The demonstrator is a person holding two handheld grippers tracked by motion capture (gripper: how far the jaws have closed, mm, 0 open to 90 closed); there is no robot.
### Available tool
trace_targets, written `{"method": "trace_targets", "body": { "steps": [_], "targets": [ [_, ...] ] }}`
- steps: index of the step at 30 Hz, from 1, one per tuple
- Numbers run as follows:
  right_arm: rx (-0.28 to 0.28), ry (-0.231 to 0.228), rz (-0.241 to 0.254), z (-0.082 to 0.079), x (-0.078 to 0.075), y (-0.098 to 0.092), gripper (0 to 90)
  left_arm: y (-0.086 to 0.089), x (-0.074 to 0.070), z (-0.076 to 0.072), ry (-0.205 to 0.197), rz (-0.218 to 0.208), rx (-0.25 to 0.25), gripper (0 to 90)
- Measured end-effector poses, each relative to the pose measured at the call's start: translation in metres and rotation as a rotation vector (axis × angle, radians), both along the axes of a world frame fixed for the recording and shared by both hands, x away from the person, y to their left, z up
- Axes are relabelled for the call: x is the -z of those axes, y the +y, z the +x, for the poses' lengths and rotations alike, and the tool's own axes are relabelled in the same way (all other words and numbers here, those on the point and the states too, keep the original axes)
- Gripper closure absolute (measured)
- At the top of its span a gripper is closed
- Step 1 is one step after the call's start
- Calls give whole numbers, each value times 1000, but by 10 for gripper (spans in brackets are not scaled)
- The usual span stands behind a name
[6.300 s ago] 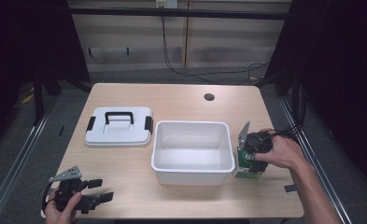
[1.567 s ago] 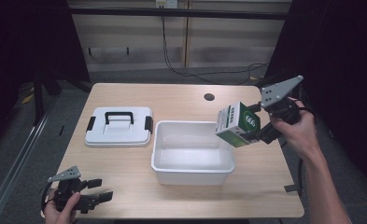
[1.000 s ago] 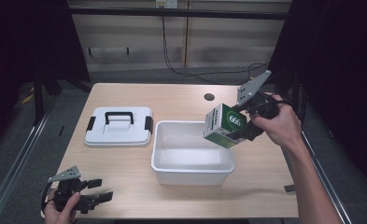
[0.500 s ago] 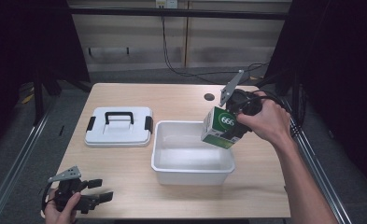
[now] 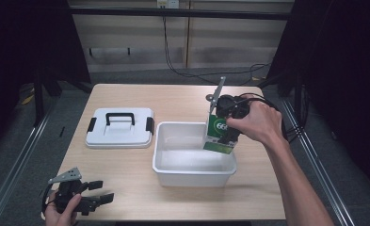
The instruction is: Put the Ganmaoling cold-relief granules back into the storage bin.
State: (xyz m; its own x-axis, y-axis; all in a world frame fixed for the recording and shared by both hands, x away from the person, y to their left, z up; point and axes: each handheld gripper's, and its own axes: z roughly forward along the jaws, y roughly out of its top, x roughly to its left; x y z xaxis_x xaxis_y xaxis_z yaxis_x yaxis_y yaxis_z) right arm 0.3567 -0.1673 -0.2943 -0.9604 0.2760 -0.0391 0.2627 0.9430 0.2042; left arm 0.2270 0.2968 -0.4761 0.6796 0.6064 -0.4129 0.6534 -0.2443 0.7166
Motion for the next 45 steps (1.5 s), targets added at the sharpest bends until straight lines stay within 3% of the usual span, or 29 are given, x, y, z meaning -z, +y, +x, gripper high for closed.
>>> {"method": "trace_targets", "body": {
  "steps": [8, 17, 26, 36, 45],
  "targets": [
    [-27, 17, 15, 3, 4, 5, 157, 0, 0, 0, 1, 1, 2, 168],
    [-58, 33, -34, 4, 17, 14, 157, 0, 0, 0, -1, 1, 4, 169],
    [-126, 60, -102, 5, 32, 20, 153, 0, 0, 0, -1, 3, 5, 168],
    [-161, 76, -111, 7, 45, 21, 148, 0, 0, 0, 0, 3, 5, 169],
    [-159, 86, -112, 9, 53, 22, 145, 0, 0, 0, 0, 3, 7, 168]
  ]
}}
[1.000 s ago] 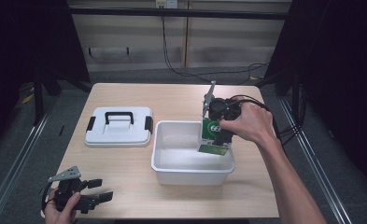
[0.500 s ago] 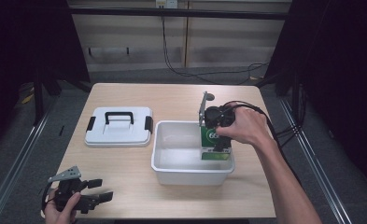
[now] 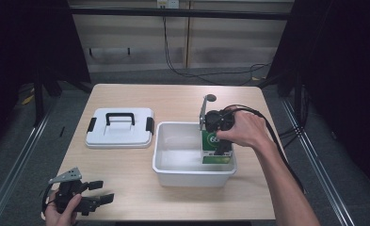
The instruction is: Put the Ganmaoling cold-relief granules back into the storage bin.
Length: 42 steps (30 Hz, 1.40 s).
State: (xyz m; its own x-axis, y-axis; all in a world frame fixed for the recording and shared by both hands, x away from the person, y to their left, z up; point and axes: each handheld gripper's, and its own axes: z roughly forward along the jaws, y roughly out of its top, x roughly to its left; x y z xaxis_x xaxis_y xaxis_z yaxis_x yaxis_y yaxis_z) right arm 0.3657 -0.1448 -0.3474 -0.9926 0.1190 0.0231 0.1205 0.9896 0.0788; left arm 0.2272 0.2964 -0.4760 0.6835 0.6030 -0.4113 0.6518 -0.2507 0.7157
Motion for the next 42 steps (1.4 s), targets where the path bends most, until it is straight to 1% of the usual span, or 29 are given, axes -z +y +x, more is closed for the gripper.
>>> {"method": "trace_targets", "body": {
  "steps": [4, 6, 8, 9, 13, 15, 16, 17, 18, 20, 21, 25, 27, 29, 30, 33, 36, 38, 40, 41, 42],
  "targets": [
    [1, 2, 0, 1, 5, 1, 145, 0, 0, 0, -1, 1, -1, 168],
    [13, 14, -9, 0, 8, 0, 144, 0, 0, 0, 1, 0, 0, 168],
    [5, 16, -10, 1, 12, 0, 144, 0, 0, 0, 0, 0, 1, 168],
    [10, 19, -12, 1, 14, 0, 143, 0, 0, 0, 1, 0, 0, 168],
    [17, 16, -13, 0, 16, 1, 141, 0, 0, 0, 2, 0, 0, 168],
    [3, 18, -19, 0, 21, 2, 140, 0, 0, 0, 2, -2, -1, 168],
    [3, 18, -19, 0, 21, 2, 140, 0, 0, 0, 2, -2, -1, 168],
    [17, 30, -23, -1, 25, 3, 140, 0, 0, 0, 1, -2, -1, 168],
    [17, 30, -23, -1, 25, 3, 140, 0, 0, 0, 3, -3, -2, 168],
    [5, 29, -27, -1, 30, 3, 140, 1, 0, 0, 3, -4, -3, 168],
    [20, 36, -28, -1, 31, 3, 140, 1, 0, 0, 3, -4, -2, 168],
    [11, 33, -28, 0, 36, 3, 139, 1, 0, 0, 4, -4, -2, 168],
    [26, 31, -31, -1, 38, 4, 138, 1, 0, 0, 3, -5, -2, 168],
    [25, 28, -31, -1, 40, 4, 137, 1, 0, 0, 3, -5, -3, 168],
    [31, 23, -38, -1, 41, 5, 137, 1, 0, 0, 1, -3, -3, 168],
    [36, 26, -49, 0, 47, 4, 136, 1, 0, 0, 2, -5, -4, 168],
    [29, 23, -47, 1, 50, 4, 135, 1, 0, 0, 2, -4, -3, 168],
    [35, 24, -50, 1, 52, 4, 133, 1, 0, 0, 1, -3, -2, 168],
    [21, 20, -50, 2, 53, 5, 132, 1, 0, 0, 0, -2, -3, 168],
    [36, 24, -56, 2, 54, 6, 131, 1, 0, 0, 0, -2, -3, 168],
    [37, 19, -59, 2, 54, 6, 129, 1, 0, 0, 2, -4, -4, 168]
  ]
}}
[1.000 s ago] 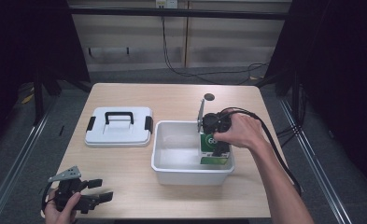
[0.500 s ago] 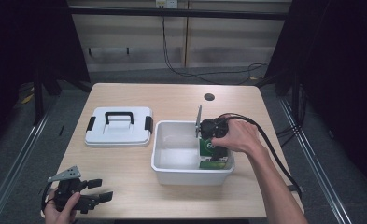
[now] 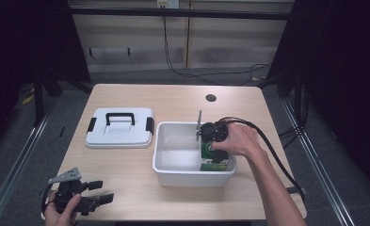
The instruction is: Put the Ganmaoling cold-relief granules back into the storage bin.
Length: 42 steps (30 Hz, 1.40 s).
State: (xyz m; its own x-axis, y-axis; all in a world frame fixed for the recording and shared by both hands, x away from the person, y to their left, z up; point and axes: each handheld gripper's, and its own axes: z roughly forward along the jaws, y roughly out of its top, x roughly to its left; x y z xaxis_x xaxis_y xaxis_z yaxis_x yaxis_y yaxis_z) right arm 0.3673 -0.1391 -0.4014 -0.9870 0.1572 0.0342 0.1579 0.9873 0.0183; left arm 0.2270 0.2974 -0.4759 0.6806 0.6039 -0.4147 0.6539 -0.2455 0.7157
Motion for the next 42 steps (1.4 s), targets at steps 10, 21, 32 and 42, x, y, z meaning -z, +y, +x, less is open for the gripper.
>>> {"method": "trace_targets", "body": {
  "steps": [10, 21, 32, 42],
  "targets": [
    [-21, 9, -22, -1, 5, 2, 123, 0, 0, 0, -1, 0, -3, 168],
    [-17, 22, -13, 0, 2, 0, 98, 1, 0, 0, -5, 5, -4, 167],
    [11, 7, 20, -3, -11, -8, 121, 0, 0, 0, -2, 8, -5, 167],
    [49, -40, 159, -7, -36, -21, 126, 0, 0, 0, 0, 1, -3, 167]
  ]
}}
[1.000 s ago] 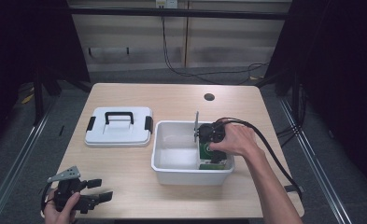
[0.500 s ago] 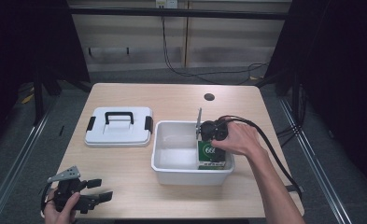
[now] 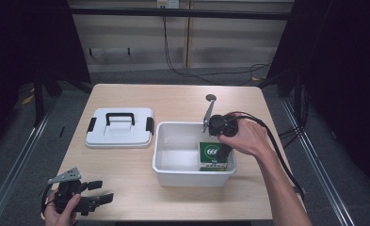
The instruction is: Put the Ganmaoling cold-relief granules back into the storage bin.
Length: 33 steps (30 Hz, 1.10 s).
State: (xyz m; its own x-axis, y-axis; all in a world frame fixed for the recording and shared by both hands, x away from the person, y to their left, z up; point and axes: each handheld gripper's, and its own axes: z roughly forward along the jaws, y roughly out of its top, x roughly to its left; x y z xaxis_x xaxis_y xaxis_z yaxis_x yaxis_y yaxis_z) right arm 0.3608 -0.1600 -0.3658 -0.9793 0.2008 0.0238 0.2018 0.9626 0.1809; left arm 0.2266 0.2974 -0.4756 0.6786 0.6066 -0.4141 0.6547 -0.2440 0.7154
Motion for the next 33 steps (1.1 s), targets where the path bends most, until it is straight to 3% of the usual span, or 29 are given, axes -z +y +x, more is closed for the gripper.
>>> {"method": "trace_targets", "body": {
  "steps": [6, 9, 12, 14, 17, 20, 21, 26, 33],
  "targets": [
    [42, -32, 69, -7, -15, -11, 133, 1, 0, 0, -4, 5, 1, 167],
    [100, -42, 159, -11, -24, -24, 137, 1, 0, 0, -4, 5, -2, 167],
    [120, -58, 167, -13, -27, -29, 137, 1, 0, 0, -4, 3, -7, 167],
    [140, -68, 199, -15, -29, -38, 136, 1, 0, 0, -3, 2, -7, 167],
    [139, -73, 312, -17, -32, -47, 148, 1, 0, 0, -3, 3, -8, 167],
    [159, -143, 295, -22, -35, -53, 151, 1, 0, 0, -5, 4, -8, 167],
    [164, -146, 288, -23, -35, -56, 153, 1, 0, 0, -4, 1, -9, 167],
    [210, -200, 391, -30, -35, -73, 153, 1, 0, 0, -5, 0, -12, 167],
    [293, -249, 480, -41, -34, -92, 154, 1, -1, 0, -11, 2, -16, 167]
  ]
}}
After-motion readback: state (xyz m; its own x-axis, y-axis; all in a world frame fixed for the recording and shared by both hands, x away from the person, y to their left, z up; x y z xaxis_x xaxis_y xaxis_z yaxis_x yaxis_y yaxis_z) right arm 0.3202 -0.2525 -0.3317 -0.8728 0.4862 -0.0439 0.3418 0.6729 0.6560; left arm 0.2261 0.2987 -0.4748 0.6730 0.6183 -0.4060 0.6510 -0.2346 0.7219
